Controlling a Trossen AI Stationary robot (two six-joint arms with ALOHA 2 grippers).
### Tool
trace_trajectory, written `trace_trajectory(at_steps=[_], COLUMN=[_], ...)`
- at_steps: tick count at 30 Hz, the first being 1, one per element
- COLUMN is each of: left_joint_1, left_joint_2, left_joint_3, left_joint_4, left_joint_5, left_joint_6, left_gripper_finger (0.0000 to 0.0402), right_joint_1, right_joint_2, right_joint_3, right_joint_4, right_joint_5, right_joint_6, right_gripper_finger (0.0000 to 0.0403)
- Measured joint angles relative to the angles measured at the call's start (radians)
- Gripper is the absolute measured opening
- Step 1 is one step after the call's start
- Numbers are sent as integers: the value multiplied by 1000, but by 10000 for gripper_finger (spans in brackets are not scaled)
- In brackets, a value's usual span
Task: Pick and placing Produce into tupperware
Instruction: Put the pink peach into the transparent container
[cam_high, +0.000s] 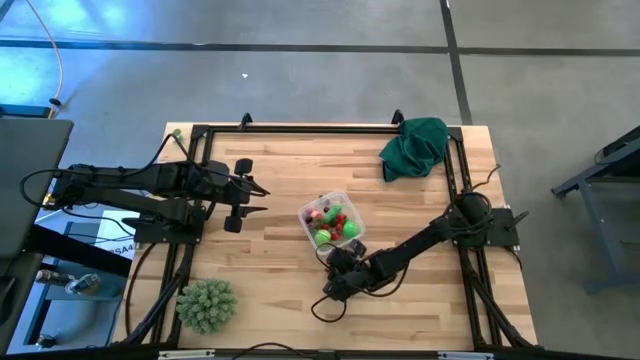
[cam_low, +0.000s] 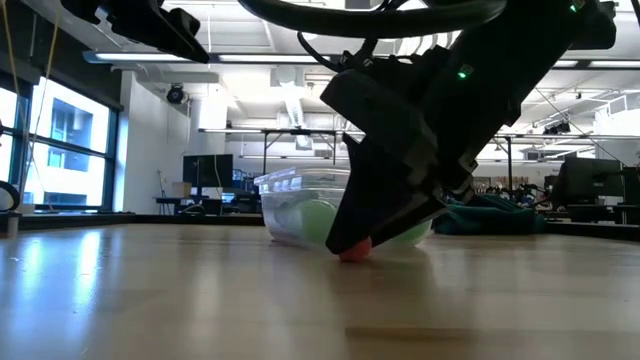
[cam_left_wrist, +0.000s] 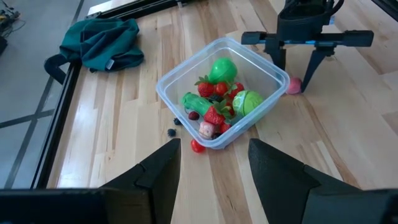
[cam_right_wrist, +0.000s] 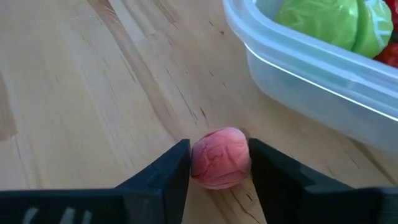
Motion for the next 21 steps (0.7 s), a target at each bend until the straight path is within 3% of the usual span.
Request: trace_trajectory(at_steps=[9,21], left_joint_1=[0,0], left_joint_2=[0,0], left_joint_3=[0,0], left_joint_4=[0,0], left_joint_5=[0,0], left_joint_6=[0,0], left_gripper_finger=[179,179], right_joint_1=[3,29], right_joint_2=[0,-48], right_joint_3=[0,0], right_joint_4=[7,30], right_joint_5=[-6,-1], right_joint_6=[0,-15], right_gripper_finger=[120,117])
